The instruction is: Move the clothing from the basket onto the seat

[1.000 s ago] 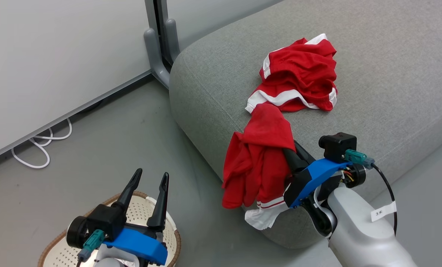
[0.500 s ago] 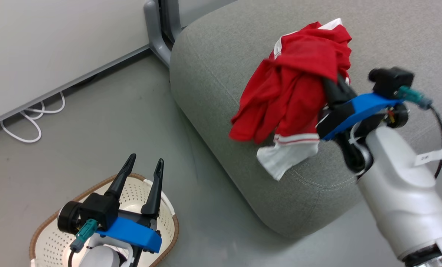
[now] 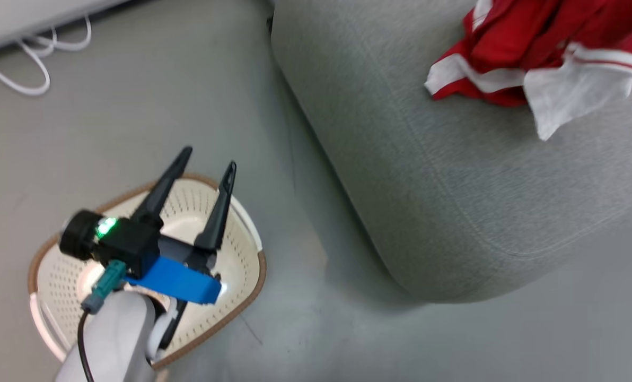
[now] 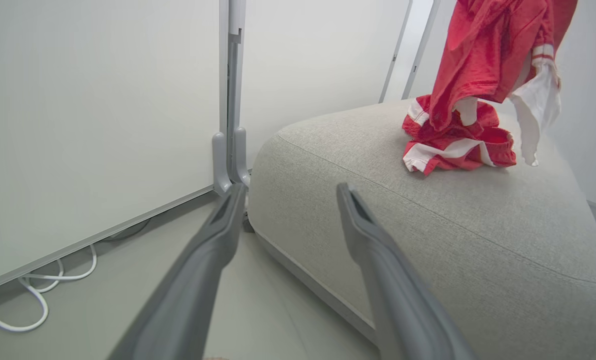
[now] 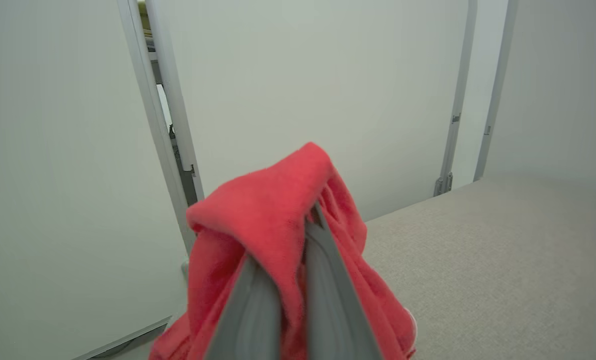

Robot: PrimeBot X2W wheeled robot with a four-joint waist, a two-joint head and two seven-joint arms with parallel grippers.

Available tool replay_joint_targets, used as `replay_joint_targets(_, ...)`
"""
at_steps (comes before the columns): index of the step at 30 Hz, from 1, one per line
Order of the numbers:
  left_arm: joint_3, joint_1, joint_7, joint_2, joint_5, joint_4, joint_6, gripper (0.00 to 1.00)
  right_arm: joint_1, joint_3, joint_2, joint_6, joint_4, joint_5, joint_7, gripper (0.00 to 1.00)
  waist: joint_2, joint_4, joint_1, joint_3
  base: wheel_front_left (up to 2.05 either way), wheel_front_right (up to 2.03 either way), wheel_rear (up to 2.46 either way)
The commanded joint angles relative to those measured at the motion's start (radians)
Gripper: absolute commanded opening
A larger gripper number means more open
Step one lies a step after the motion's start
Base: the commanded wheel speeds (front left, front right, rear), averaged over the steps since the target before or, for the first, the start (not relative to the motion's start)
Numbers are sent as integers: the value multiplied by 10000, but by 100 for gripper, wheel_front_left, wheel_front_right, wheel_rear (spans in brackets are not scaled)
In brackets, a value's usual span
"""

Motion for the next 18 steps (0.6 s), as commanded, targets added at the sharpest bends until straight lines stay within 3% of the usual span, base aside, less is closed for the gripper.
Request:
replay_joint_targets(1,5,-231,-30,87,78,-66,-21,100,-161,-60,-78,1,-47,-50,-34,0,0,385,-1,795,0,0,0)
replay_joint_targets(7,-349,-1235,-30,701,189,-598,-21,100,-553,-1678,-149,1,371,-849,-491,0,0,794,-1,2341,0,0,0)
replay_joint_targets(18,-265,-1725,-30,1024,172,-847,-21,100,-823,-2864,342,1,1428,-1586,-930,0,0,1054,-1,3226,0,0,0)
